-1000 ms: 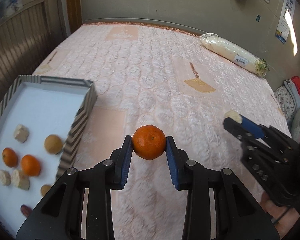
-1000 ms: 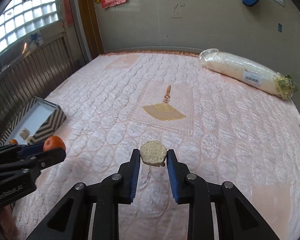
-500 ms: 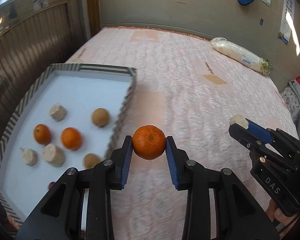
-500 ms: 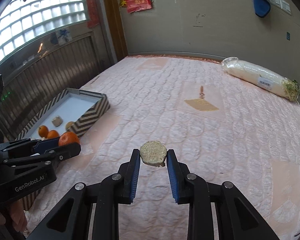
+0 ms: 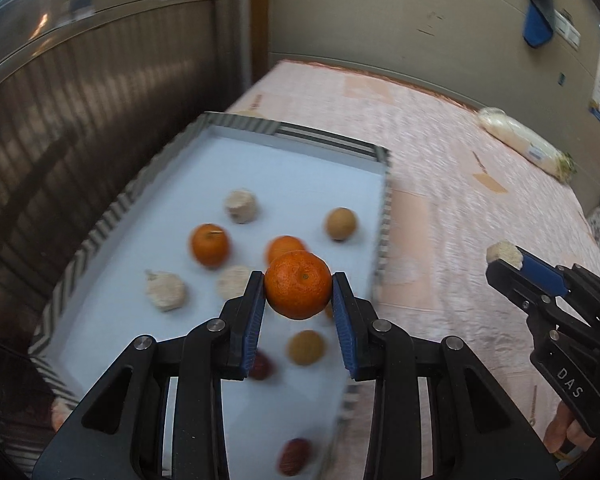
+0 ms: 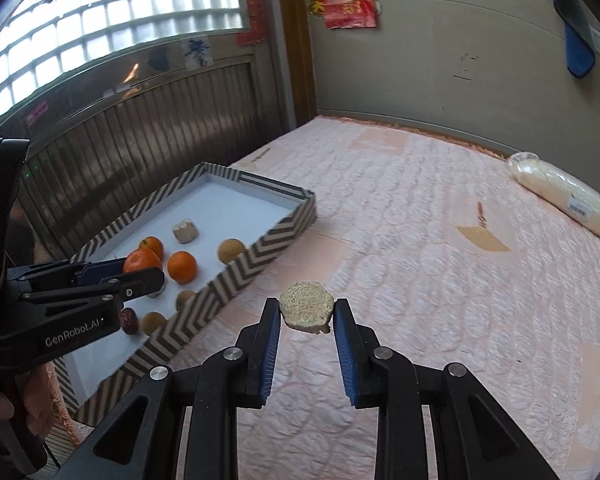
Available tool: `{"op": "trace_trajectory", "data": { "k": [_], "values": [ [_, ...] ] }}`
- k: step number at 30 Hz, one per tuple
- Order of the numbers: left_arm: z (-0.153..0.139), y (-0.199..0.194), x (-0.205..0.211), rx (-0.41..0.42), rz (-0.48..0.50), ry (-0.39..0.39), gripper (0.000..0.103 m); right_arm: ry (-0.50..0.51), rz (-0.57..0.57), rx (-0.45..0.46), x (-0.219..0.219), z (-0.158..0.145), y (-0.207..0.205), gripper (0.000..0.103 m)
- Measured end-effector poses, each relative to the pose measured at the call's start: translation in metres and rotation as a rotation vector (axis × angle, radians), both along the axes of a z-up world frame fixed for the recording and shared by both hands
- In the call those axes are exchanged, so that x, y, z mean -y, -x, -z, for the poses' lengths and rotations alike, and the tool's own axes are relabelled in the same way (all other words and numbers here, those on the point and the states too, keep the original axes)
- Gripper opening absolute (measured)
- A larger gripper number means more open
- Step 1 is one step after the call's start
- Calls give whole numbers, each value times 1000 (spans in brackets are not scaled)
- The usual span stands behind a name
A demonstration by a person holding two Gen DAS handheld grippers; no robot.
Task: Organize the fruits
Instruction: 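Carry the orange with the left gripper while the right gripper carries the cake piece over the tray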
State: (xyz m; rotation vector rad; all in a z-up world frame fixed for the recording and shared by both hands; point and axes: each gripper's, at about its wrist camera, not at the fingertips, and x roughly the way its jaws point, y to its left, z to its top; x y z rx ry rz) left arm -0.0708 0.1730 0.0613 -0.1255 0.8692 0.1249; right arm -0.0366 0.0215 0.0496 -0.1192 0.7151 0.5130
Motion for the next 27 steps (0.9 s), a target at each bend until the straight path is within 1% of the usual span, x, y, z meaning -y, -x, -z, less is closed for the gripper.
{"op": "trace_trajectory", "data": {
  "k": [5, 16, 27],
  "values": [
    [0, 10, -21, 0, -33, -7, 33, 16, -51, 8, -26, -3, 4, 26],
    [14, 23, -55, -26, -106, -21, 33, 43, -156, -3, -78, 0, 6, 26],
    [25, 23, -65, -41, -127, -17, 33, 69, -220, -35, -119, 14, -5, 26]
  ]
}}
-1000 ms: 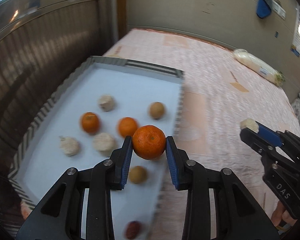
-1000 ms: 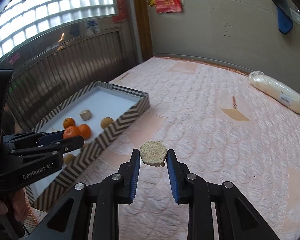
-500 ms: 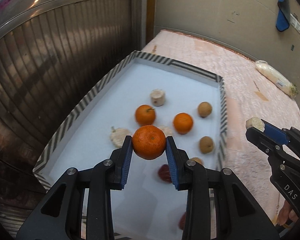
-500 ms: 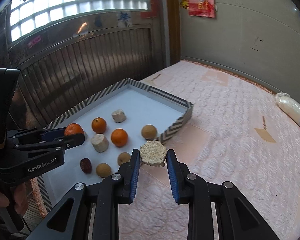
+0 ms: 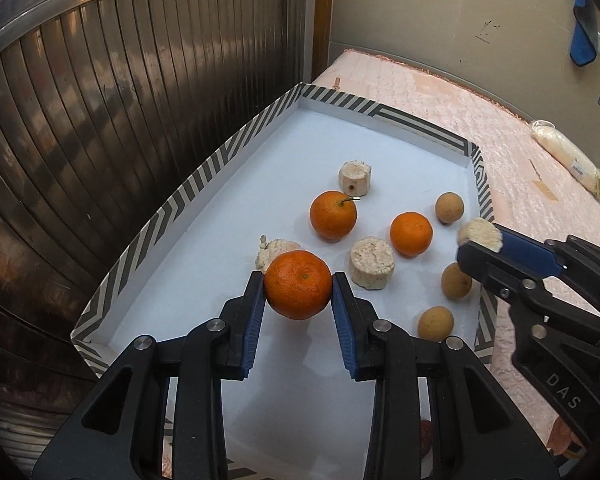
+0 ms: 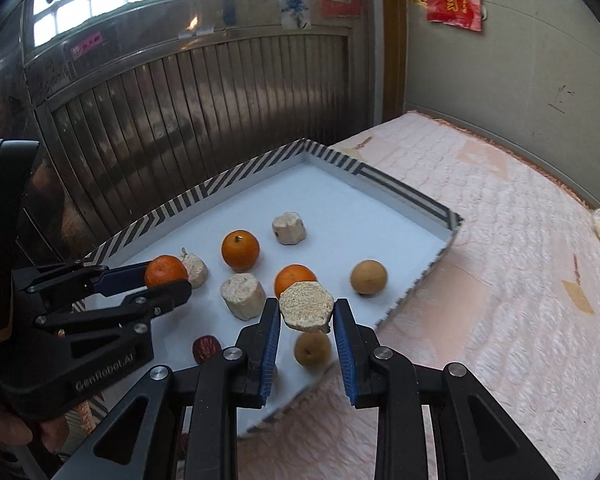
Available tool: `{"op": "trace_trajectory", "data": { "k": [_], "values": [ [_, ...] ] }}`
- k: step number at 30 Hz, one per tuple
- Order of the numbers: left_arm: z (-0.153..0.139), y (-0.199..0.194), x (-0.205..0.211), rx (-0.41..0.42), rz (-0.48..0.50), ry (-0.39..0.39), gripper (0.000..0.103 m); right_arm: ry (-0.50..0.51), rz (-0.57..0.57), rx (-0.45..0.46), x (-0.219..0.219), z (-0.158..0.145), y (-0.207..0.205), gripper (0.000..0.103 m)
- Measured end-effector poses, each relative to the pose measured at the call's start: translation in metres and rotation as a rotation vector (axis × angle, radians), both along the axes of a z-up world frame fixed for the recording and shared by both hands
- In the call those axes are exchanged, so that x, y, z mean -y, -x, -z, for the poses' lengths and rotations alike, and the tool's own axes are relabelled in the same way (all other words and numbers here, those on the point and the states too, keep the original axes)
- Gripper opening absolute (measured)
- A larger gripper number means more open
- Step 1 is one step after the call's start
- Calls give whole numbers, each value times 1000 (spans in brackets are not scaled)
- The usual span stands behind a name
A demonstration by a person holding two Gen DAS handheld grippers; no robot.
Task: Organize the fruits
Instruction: 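Carry the orange with the left gripper while the right gripper carries the cake piece over the tray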
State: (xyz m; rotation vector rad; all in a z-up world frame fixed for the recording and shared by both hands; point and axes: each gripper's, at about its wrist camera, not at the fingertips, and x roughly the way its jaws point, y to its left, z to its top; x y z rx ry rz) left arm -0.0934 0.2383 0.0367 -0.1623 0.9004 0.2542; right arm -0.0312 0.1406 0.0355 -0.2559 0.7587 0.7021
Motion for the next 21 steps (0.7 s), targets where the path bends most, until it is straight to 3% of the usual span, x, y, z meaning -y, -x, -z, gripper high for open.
{"op": "trace_trajectory", "data": {
  "k": [21],
  "values": [
    [7, -3, -2, 17, -39, -8, 34, 49, -45, -24, -31, 27, -9, 26]
  ]
}}
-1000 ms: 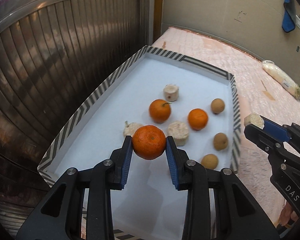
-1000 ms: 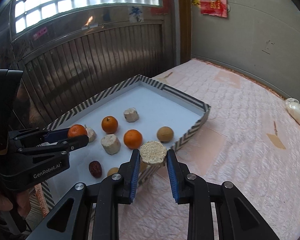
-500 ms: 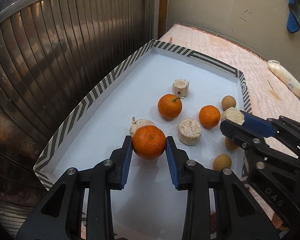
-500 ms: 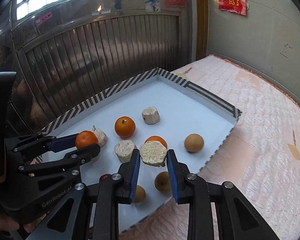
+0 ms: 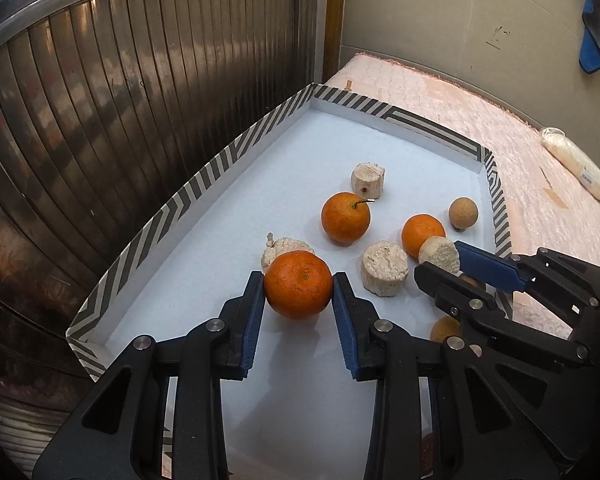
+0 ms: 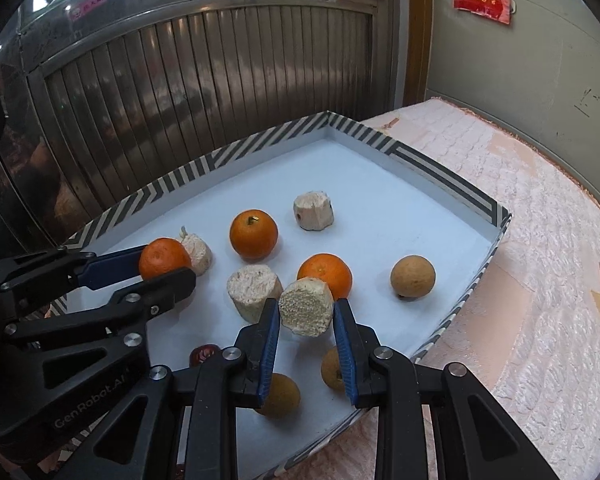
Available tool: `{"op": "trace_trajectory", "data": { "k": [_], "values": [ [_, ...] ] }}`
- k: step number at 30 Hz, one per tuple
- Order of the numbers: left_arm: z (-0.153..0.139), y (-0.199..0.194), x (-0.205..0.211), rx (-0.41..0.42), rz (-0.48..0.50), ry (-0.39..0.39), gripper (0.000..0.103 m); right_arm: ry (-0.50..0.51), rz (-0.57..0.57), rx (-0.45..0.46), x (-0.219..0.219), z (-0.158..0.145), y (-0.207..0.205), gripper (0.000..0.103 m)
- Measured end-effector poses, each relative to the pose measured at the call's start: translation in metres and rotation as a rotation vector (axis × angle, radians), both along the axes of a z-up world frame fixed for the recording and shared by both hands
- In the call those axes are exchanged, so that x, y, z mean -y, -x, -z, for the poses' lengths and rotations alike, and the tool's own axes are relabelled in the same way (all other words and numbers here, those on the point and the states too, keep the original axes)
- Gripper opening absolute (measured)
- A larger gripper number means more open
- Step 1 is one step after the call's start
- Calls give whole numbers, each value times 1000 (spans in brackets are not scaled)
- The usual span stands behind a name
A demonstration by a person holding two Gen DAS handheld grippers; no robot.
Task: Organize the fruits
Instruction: 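Carry the orange with the left gripper while the right gripper carries the cake piece over the tray, then open both grippers to drop the orange and cake piece into the tray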
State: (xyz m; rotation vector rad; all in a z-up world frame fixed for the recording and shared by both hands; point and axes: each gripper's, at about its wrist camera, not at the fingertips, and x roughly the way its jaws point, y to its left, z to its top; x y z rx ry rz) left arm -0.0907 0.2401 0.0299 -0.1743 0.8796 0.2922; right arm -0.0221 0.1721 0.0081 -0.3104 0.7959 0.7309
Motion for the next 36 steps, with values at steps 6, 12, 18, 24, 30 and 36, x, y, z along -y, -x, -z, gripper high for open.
{"op": "trace_trajectory", "data": {
  "k": [6, 12, 18, 24, 30, 36],
  "values": [
    [-1, 2, -1, -2, -11, 1, 43, -25, 3, -4, 2, -3, 2, 28],
    [-11, 11, -1, 43, -30, -12, 60, -53, 27, 14, 15, -13, 9, 30],
    [-18, 16, 9, 65, -33, -31, 60, -81, 78, 55, 37, -26, 21, 31],
    [-26, 22, 21, 101, -34, -52, 60, -125, 152, 110, 61, -37, 34, 46],
    [-33, 29, 33, 125, -22, -82, 60, -135, 175, 110, 73, -39, 40, 47],
    [-44, 38, 44, 171, -18, -132, 60, -151, 180, 104, 83, -40, 47, 47]
  ]
}}
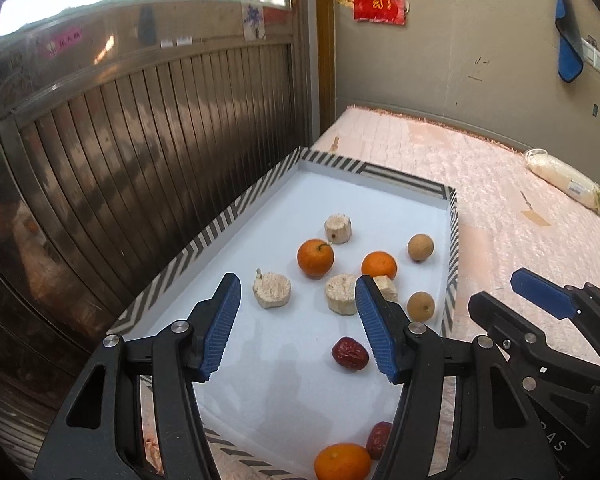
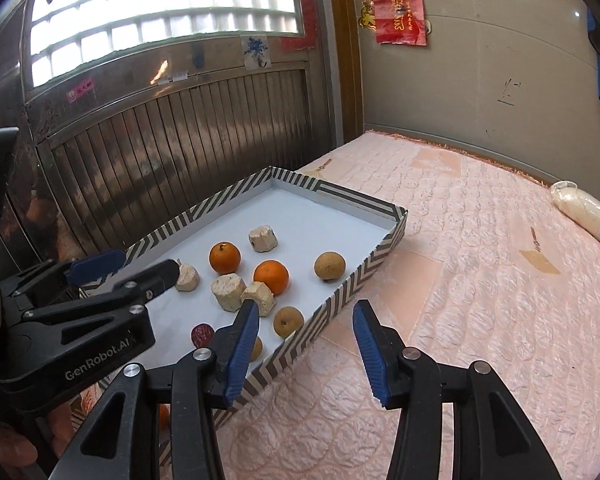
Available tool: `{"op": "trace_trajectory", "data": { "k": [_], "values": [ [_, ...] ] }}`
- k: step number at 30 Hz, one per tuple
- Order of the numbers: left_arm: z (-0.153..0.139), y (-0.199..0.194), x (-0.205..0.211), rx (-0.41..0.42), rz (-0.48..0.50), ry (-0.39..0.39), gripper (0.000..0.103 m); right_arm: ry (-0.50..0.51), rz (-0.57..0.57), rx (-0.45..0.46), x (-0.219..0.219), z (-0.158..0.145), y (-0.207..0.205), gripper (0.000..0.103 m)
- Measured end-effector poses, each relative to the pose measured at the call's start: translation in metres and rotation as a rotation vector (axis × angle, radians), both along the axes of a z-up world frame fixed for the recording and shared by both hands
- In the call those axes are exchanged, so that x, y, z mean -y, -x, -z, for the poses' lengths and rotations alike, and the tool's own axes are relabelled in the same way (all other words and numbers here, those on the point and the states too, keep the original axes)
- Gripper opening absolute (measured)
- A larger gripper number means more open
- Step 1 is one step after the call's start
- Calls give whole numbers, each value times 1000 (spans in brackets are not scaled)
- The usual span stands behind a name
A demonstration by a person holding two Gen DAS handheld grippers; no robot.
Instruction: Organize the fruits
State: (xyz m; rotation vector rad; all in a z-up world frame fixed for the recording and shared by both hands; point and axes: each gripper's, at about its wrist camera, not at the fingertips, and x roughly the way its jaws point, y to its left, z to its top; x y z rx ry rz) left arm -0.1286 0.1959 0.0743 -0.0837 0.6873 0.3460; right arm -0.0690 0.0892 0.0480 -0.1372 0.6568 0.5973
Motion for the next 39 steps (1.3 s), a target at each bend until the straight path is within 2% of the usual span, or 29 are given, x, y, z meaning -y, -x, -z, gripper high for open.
{"op": "trace_trajectory", "data": {
  "k": [18, 39],
  "values": [
    [-8, 18, 9, 35, -6, -4, 60, -14, -6, 14, 13, -7, 12, 47],
    [-3, 13, 8, 3, 2, 20, 60, 8, -17, 1, 7, -2, 10, 48]
  ]
}}
